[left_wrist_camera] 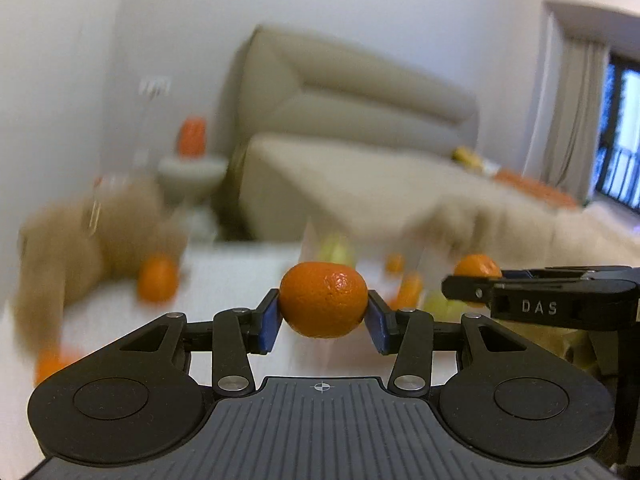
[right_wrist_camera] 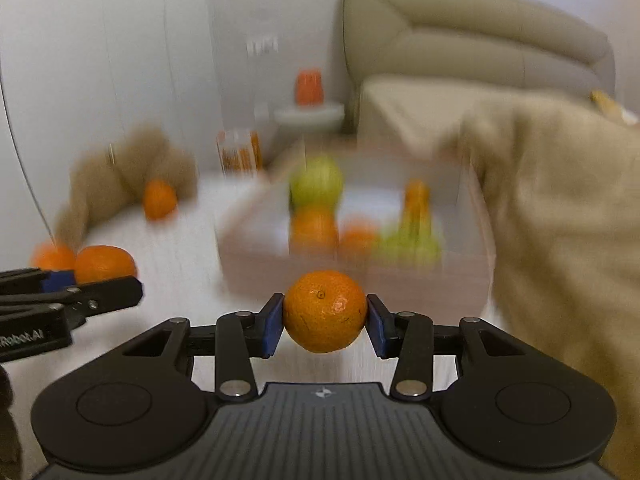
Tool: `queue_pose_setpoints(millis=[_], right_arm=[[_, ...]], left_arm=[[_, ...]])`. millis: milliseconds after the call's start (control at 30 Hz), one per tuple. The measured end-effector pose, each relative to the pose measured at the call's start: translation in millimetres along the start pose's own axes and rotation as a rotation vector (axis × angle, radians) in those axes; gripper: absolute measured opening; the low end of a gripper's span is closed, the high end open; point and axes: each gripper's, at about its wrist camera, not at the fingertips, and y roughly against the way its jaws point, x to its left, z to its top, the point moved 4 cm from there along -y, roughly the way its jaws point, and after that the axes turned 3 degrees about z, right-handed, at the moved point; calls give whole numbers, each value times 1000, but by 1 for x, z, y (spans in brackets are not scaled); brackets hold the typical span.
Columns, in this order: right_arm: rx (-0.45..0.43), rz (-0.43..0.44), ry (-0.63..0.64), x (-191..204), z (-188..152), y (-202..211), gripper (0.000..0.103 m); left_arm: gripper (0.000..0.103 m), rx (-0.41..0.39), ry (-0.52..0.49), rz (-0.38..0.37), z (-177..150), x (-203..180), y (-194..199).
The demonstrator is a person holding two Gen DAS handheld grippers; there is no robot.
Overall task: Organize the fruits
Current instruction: 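Lift both held mandarins and carry them over the pink box, then open both grippers to drop the mandarins into the pink box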
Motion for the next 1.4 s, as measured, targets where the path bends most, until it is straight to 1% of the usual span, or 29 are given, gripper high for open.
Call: queue_pose_setpoints(millis=[33,100,133,200,267,300,367,400,467,533,667,733,767,800,933,1067,1133,1167,1200,1233,1267,1333,1400], right_arm=[[-50,-2,7,0,23,8,43],[-130,-20,31,1,70,20,43],[-162,-31,42,0,97,25,43],[-195,-48,55,-2,135,29,43],[-201,-67,72,-5,167,27,43],[-192,-77,79,-6,178,24,43],[-158,-97,90,-10,192,12,43],[-143,-105,93,-12,194,6,43],[-110,-116,98,-16,192,-8,43],[-67,-107,93,-20,182,-25,43],[51,-86,79,-26,149,-68,43],[118,-87,71,-30,133,-92,43],[152,-85,66,-30,121,-101,43],[192,-83,61,-31,112,-114,43],[306,-64,12,-35,83,-147,43],[426,-18,-52,-38,60,-168,43],[465,1,-83,-40,52,-174,45],[466,4,-91,-41,52,-176,47],[459,-2,-92,-41,53,-175,54],[443,-11,-87,-41,55,-171,57],[428,-15,-82,-42,57,-167,57],[386,-25,-66,-43,66,-155,58],[330,-50,-45,-43,78,-142,62]], left_arm=[[50,-35,-7,-10,22,-5,-2],[50,-88,-45,-2,57,-15,-7],[50,-106,-65,4,74,-21,-12],[50,-112,-70,-13,96,-29,-24],[50,-85,-49,-51,110,-35,-40],[50,-60,-28,-69,113,-37,-51],[50,3,-6,-86,109,-39,-73],[50,51,-3,-93,104,-41,-87],[50,168,-18,-112,84,-44,-116],[50,281,-42,-117,57,-46,-141],[50,405,-87,-106,11,-47,-172],[52,443,-98,-89,-6,-45,-177],[52,410,-137,-80,-7,-47,-175],[52,410,-171,-70,-9,-47,-174],[52,421,-234,-64,-13,-51,-166],[52,420,-279,-66,-22,-57,-161],[52,418,-266,-62,-22,-56,-160],[52,423,-253,-64,-21,-54,-159],[52,428,-237,-70,-19,-54,-158],[52,427,-214,-80,-17,-52,-157],[52,413,-194,-89,-15,-50,-155],[51,342,-148,-96,-5,-44,-145],[51,303,-122,-100,3,-38,-138]])
